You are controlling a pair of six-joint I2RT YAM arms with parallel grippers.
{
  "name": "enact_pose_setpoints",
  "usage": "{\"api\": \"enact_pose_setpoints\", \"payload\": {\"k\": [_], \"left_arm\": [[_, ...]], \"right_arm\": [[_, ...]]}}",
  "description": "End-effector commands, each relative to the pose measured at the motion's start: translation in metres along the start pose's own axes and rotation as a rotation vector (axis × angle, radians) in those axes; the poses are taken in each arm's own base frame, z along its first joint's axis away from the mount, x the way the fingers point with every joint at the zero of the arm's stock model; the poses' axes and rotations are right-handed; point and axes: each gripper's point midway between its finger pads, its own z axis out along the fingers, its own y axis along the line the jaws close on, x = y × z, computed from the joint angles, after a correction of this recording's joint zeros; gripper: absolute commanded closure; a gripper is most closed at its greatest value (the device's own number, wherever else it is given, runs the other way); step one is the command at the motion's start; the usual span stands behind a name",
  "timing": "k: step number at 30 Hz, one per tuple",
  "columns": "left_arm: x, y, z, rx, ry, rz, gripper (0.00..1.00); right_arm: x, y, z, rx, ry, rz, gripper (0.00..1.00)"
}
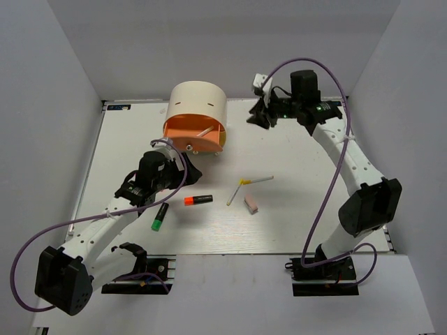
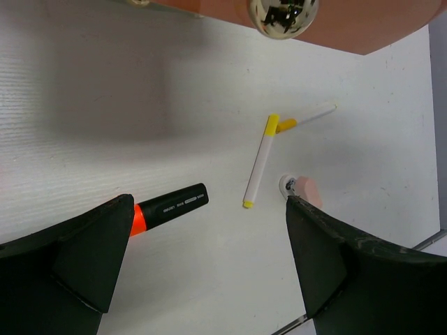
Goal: Sort the stationery into containers
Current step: Place the pen in the drawer, then pick up the pen from the center of the board.
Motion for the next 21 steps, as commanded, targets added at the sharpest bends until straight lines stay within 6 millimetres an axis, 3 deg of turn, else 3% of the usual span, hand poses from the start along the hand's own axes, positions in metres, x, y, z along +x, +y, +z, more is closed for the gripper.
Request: {"api": "enact_pose_setpoints", "payload": {"k": [1, 3, 4, 5, 8, 11, 16, 21], "left_arm": [[-0.015, -0.011, -0.006, 0.042, -0.054, 0.009, 0.00], [-0.015, -0.011, -0.006, 0.042, -0.054, 0.009, 0.00], [-0.015, -0.011, -0.006, 0.042, -0.054, 0.009, 0.00], [-0.015, -0.011, -0.006, 0.042, -0.054, 0.009, 0.00], [-0.015, -0.011, -0.009, 0.042, -0.054, 0.009, 0.00], [-0.012, -0.010, -0.009, 0.036, -0.045, 0.008, 0.00], [-0.012, -0.008, -0.012, 0.030, -0.053, 0.008, 0.01], [-0.012, -0.007, -0.016, 0.024, -0.059, -0.002, 0.01]], "right_arm": [[0.086, 0.042, -0.009, -0.156, 0.212, 0.010, 0.53], [0.135, 0.075, -0.020, -0.286, 0.323, -0.022, 0.25], [0.145, 0.082, -0.022, -0.312, 0.344, -0.037, 0.14], [0.163, 0.091, -0.025, -0.355, 0.374, -0.081, 0.10], [0.192, 0.107, -0.029, -0.401, 0.413, -0.136, 0.10], [0.211, 0.113, -0.027, -0.430, 0.445, -0.134, 0.18], [0.241, 0.108, -0.014, -0.438, 0.509, -0.125, 0.27], [0.267, 0.104, -0.001, -0.424, 0.579, -0.153, 0.30]]}}
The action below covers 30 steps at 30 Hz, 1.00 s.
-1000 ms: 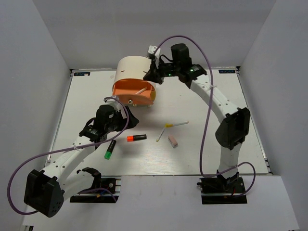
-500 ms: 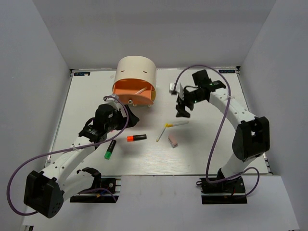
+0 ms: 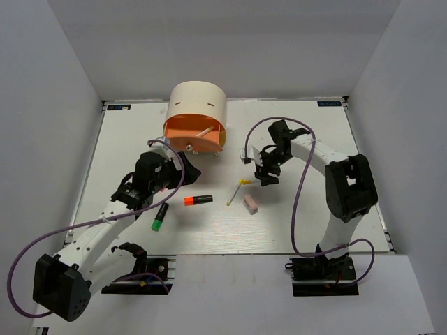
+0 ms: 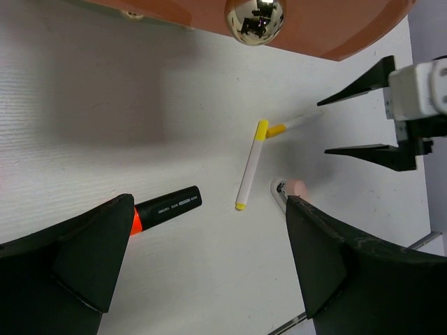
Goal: Sort the stationery into containers
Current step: Pick up the pen from the center of the board.
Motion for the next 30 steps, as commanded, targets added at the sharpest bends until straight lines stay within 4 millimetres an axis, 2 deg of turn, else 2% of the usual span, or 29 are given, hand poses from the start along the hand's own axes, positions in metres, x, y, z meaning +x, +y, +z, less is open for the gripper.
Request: {"api": "enact_pose_setpoints", "payload": {"k": [1, 7, 9, 13, 19, 20, 23, 25, 28, 29, 30], "left_arm": [[-0.004, -0.001, -0.007, 0.002, -0.018, -0.002, 0.01], [-0.004, 0.001, -0.009, -0.007, -0.022, -0.002, 0.01], [0.001, 0.004, -0.008, -0.017, -0.007, -0.004, 0.01], [0.003, 0.006, -0.006, -0.022, 0.000, -0.005, 0.03], [0.014, 0.005, -0.001, -0.005, 0.054, 0.011, 0.15], [0.016, 0.007, 0.001, -0.012, 0.064, 0.010, 0.17], [0.021, 0.006, 0.002, 0.000, 0.087, 0.017, 0.24], [0.025, 0.001, 0.004, 0.025, 0.105, 0.021, 0.30], [0.024, 0.001, 0.004, 0.026, 0.105, 0.030, 0.36], [0.029, 0.004, 0.004, 0.019, 0.115, 0.028, 0.41], [0.030, 0.003, 0.004, 0.027, 0.120, 0.028, 0.43]], "right_arm": [[0.008, -0.017, 0.010, 0.052, 0.060, -0.045, 0.30], [0.017, -0.027, 0.027, 0.093, 0.112, -0.028, 0.40], [0.026, -0.021, 0.033, 0.067, 0.132, -0.018, 0.44], [0.035, -0.011, 0.038, 0.037, 0.153, -0.023, 0.60], [0.046, 0.008, 0.041, -0.006, 0.174, -0.014, 0.75], [0.049, 0.014, 0.041, -0.020, 0.177, -0.005, 0.84], [0.049, 0.017, 0.038, -0.014, 0.173, 0.014, 0.99], [0.047, 0.021, 0.032, -0.019, 0.169, 0.044, 1.00], [0.025, 0.016, 0.003, 0.027, 0.111, 0.061, 1.00], [0.017, 0.013, -0.006, 0.048, 0.094, 0.064, 1.00], [0.009, 0.016, -0.012, 0.040, 0.057, 0.074, 1.00]]}}
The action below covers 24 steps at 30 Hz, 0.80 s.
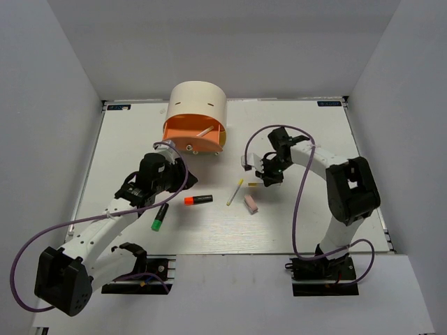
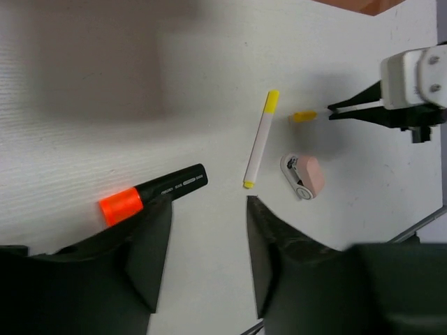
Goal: Sort the stationery into containers
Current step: Pick up the pen from the center of the board, then place the pen in the drawer.
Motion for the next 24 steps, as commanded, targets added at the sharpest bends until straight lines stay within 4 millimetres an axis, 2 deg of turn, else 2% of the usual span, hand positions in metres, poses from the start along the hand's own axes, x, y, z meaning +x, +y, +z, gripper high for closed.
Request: {"api": "enact_pose_setpoints", "payload": {"k": [1, 2, 3, 5, 6, 7, 8, 9, 10, 11, 13, 15, 16, 20, 23, 24], "left_arm": [[0.012, 0.001, 0.000, 0.027, 0.021, 0.016, 0.47], [0.012, 0.001, 0.000, 0.027, 0.021, 0.016, 0.54], [0.015, 0.001, 0.000, 0.036, 0.024, 0.017, 0.58], [0.021, 0.002, 0.000, 0.039, 0.039, 0.006, 0.64], [0.018, 0.001, 0.000, 0.045, 0.030, 0.008, 0.68], [0.022, 0.003, 0.001, 0.040, 0.037, 0.006, 0.68], [0.023, 0.002, 0.001, 0.047, 0.042, 0.006, 0.69], [0.023, 0.002, 0.001, 0.047, 0.042, 0.006, 0.69], [0.023, 0.002, 0.001, 0.047, 0.042, 0.006, 0.69], [0.026, 0.004, 0.001, 0.042, 0.050, 0.004, 0.69], [0.026, 0.004, 0.001, 0.042, 0.050, 0.004, 0.67], [0.028, 0.005, 0.001, 0.037, 0.057, 0.003, 0.60], [0.026, 0.004, -0.001, 0.045, 0.046, 0.005, 0.57], [0.027, 0.005, -0.007, 0.045, 0.030, 0.008, 0.46], [0.029, 0.005, -0.010, 0.047, 0.026, -0.010, 0.43], [0.027, 0.003, -0.013, 0.055, 0.015, -0.008, 0.43]], "right_arm": [[-0.035, 0.001, -0.056, 0.059, -0.111, 0.010, 1.00], [-0.047, -0.007, -0.070, 0.087, -0.151, 0.002, 1.00], [-0.057, -0.003, -0.077, 0.072, -0.183, 0.008, 1.00], [-0.090, -0.016, -0.110, 0.128, -0.265, -0.016, 1.00], [-0.100, -0.016, -0.118, 0.132, -0.290, -0.023, 1.00], [-0.128, -0.026, -0.140, 0.165, -0.368, -0.025, 1.00], [-0.147, -0.036, -0.154, 0.198, -0.413, -0.050, 1.00], [-0.157, -0.040, -0.159, 0.201, -0.440, -0.048, 1.00], [-0.180, -0.040, -0.174, 0.202, -0.505, -0.050, 1.00], [-0.189, -0.048, -0.171, 0.198, -0.526, -0.055, 1.00], [-0.233, -0.052, -0.197, 0.216, -0.622, -0.103, 1.00], [-0.253, -0.053, -0.183, 0.154, -0.649, -0.085, 1.00], [-0.271, -0.061, -0.197, 0.175, -0.687, -0.101, 1.00], [-0.307, -0.064, -0.196, 0.119, -0.781, -0.081, 1.00], [-0.328, -0.067, -0.189, 0.101, -0.845, -0.084, 1.00], [-0.329, -0.070, -0.180, 0.085, -0.846, -0.065, 1.00]]}}
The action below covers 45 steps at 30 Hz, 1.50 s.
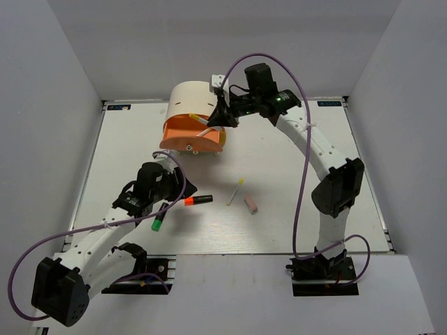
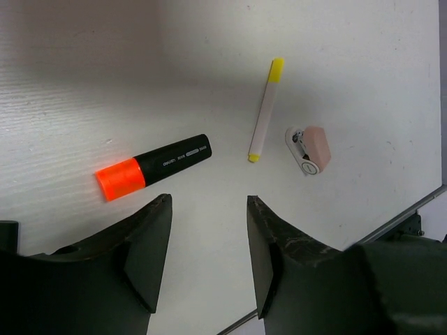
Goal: Sort the stationery into containers
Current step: Place the pen in the drawer, then pick up the pen from the center of the board.
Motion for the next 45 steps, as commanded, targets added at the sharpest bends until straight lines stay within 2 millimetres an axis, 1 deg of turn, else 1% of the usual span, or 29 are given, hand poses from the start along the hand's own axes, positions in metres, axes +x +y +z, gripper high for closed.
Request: {"api": "enact_pose_setpoints", "payload": {"k": [1, 8, 11, 12, 14, 18, 20, 24, 25, 26, 27, 28, 29, 30, 31, 32, 33, 34, 35, 36, 37, 38, 39, 40, 41, 42, 43, 44, 45], "left_arm": [[-0.002, -0.006, -0.008, 0.022, -0.020, -0.002, 0.43], [-0.003, -0.007, -0.012, 0.028, -0.029, 0.000, 0.43], [-0.005, -0.013, -0.011, 0.049, -0.025, 0.002, 0.43], [-0.003, -0.013, -0.010, 0.054, -0.010, 0.000, 0.43], [-0.006, -0.018, -0.011, 0.069, -0.014, 0.014, 0.43], [-0.010, -0.022, -0.012, 0.082, -0.016, 0.027, 0.43], [-0.010, -0.023, -0.010, 0.090, -0.013, 0.038, 0.44], [-0.014, -0.030, -0.009, 0.121, -0.008, 0.063, 0.45], [-0.015, -0.035, -0.008, 0.133, -0.007, 0.072, 0.45], [-0.015, -0.035, -0.008, 0.133, -0.008, 0.082, 0.47], [-0.013, -0.039, -0.007, 0.146, 0.007, 0.100, 0.50], [-0.008, -0.039, -0.004, 0.145, 0.025, 0.102, 0.51], [-0.012, -0.042, -0.005, 0.151, 0.015, 0.118, 0.53], [-0.009, -0.043, -0.002, 0.155, 0.025, 0.133, 0.55], [-0.005, -0.043, 0.000, 0.156, 0.040, 0.137, 0.60], [-0.005, -0.043, 0.000, 0.156, 0.040, 0.146, 0.63], [-0.005, -0.047, 0.000, 0.169, 0.037, 0.154, 0.66], [-0.005, -0.047, 0.000, 0.169, 0.037, 0.154, 0.73], [-0.006, -0.049, 0.001, 0.171, 0.028, 0.160, 0.76], [-0.006, -0.052, 0.001, 0.181, 0.026, 0.167, 0.77], [-0.009, -0.052, 0.000, 0.172, 0.009, 0.168, 0.77], [-0.010, -0.050, 0.001, 0.154, -0.002, 0.172, 0.77], [-0.018, -0.052, -0.002, 0.148, -0.035, 0.175, 0.77], [-0.027, -0.049, -0.005, 0.115, -0.082, 0.179, 0.74], [-0.038, -0.051, -0.009, 0.102, -0.124, 0.180, 0.70], [-0.048, -0.052, -0.013, 0.086, -0.165, 0.180, 0.66], [-0.057, -0.045, -0.018, 0.043, -0.210, 0.187, 0.62], [-0.065, -0.047, -0.022, 0.034, -0.242, 0.195, 0.55], [-0.074, -0.050, -0.025, 0.034, -0.269, 0.205, 0.55]], "right_arm": [[-0.029, -0.001, 0.015, -0.026, -0.113, 0.042, 1.00], [-0.019, -0.015, 0.035, 0.001, -0.133, 0.115, 1.00], [-0.012, -0.017, 0.041, -0.003, -0.130, 0.135, 0.90], [-0.010, -0.016, 0.044, -0.009, -0.128, 0.142, 0.78], [-0.004, -0.017, 0.045, -0.009, -0.121, 0.155, 0.68], [-0.002, -0.017, 0.048, -0.010, -0.117, 0.153, 0.61], [-0.002, -0.018, 0.047, -0.007, -0.119, 0.150, 0.59], [-0.009, -0.019, 0.040, 0.005, -0.126, 0.144, 0.59], [-0.011, -0.019, 0.038, 0.006, -0.126, 0.143, 0.62], [-0.022, -0.016, 0.029, 0.017, -0.135, 0.126, 0.64], [-0.022, -0.021, 0.022, 0.047, -0.130, 0.116, 0.67], [-0.020, -0.020, 0.015, 0.066, -0.116, 0.109, 0.76], [-0.016, -0.020, 0.010, 0.081, -0.101, 0.116, 0.81], [-0.020, -0.020, -0.002, 0.101, -0.102, 0.104, 0.85], [-0.009, -0.018, -0.011, 0.118, -0.079, 0.119, 0.93], [-0.001, -0.020, -0.021, 0.140, -0.062, 0.126, 0.95], [-0.014, -0.013, -0.035, 0.158, -0.073, 0.105, 0.97], [0.011, -0.012, -0.040, 0.170, -0.036, 0.153, 1.00], [0.022, -0.015, -0.050, 0.196, -0.015, 0.169, 1.00], [0.021, -0.005, -0.061, 0.204, -0.011, 0.165, 1.00], [0.042, -0.006, -0.071, 0.226, 0.022, 0.200, 1.00], [0.059, 0.004, -0.074, 0.199, 0.076, 0.161, 0.92], [0.072, 0.017, -0.078, 0.181, 0.112, 0.148, 0.85], [0.091, 0.028, -0.081, 0.152, 0.162, 0.077, 0.77], [0.105, 0.044, -0.085, 0.104, 0.213, 0.021, 0.65], [0.146, 0.068, -0.084, 0.040, 0.305, 0.024, 0.59], [0.162, 0.087, -0.088, 0.009, 0.339, 0.030, 0.55], [0.170, 0.092, -0.088, -0.011, 0.357, -0.018, 0.49], [0.186, 0.097, -0.089, -0.019, 0.393, -0.053, 0.47]]}}
